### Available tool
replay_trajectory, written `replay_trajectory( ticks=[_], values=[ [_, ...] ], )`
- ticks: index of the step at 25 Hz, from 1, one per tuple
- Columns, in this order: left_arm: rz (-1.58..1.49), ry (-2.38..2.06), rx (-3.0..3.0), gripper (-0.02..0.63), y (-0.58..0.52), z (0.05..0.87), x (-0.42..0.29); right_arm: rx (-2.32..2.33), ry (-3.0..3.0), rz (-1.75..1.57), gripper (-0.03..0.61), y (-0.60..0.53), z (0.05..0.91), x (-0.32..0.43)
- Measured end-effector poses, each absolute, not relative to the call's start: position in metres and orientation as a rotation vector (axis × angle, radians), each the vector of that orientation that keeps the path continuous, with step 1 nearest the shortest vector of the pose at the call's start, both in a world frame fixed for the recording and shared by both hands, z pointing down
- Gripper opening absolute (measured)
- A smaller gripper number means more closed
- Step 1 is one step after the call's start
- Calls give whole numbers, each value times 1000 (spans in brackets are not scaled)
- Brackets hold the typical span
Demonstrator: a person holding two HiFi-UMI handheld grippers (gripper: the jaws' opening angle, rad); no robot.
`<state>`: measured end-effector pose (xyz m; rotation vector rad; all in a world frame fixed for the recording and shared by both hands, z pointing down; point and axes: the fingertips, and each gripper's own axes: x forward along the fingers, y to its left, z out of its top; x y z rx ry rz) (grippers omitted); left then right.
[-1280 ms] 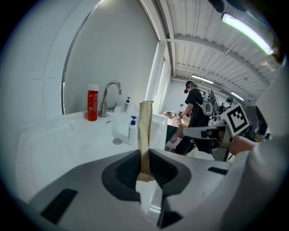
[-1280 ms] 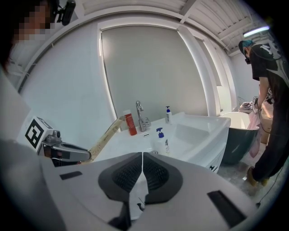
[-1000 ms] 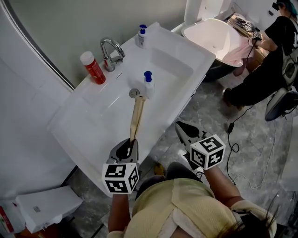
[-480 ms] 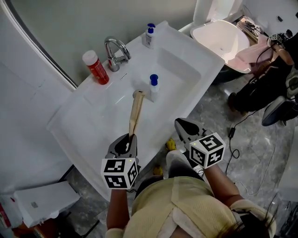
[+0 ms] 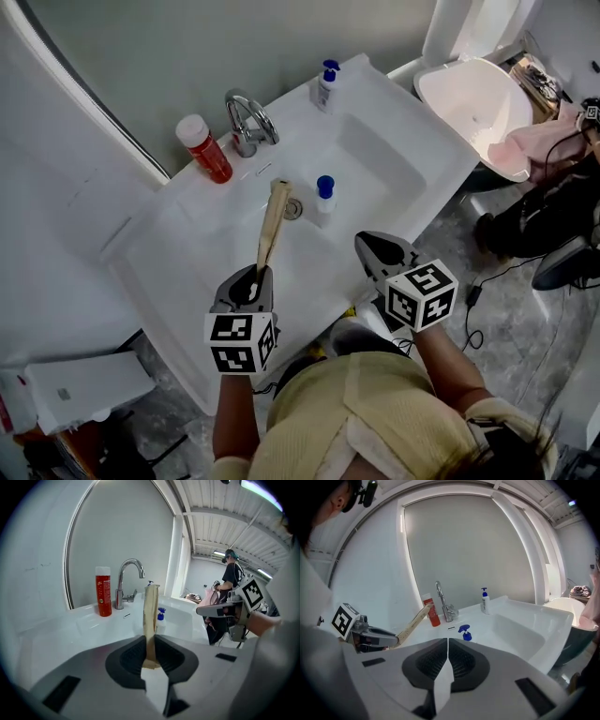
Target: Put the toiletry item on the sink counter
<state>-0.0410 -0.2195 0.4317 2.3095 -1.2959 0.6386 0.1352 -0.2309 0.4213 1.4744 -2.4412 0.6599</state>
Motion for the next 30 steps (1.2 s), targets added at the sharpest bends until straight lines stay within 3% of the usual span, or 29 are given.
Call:
replay_trajectory(
  ticks=[30],
  values=[
    [740, -1495, 2047, 84, -298, 468, -71, 1142, -2543, 659, 29, -335, 433, 118]
  ],
)
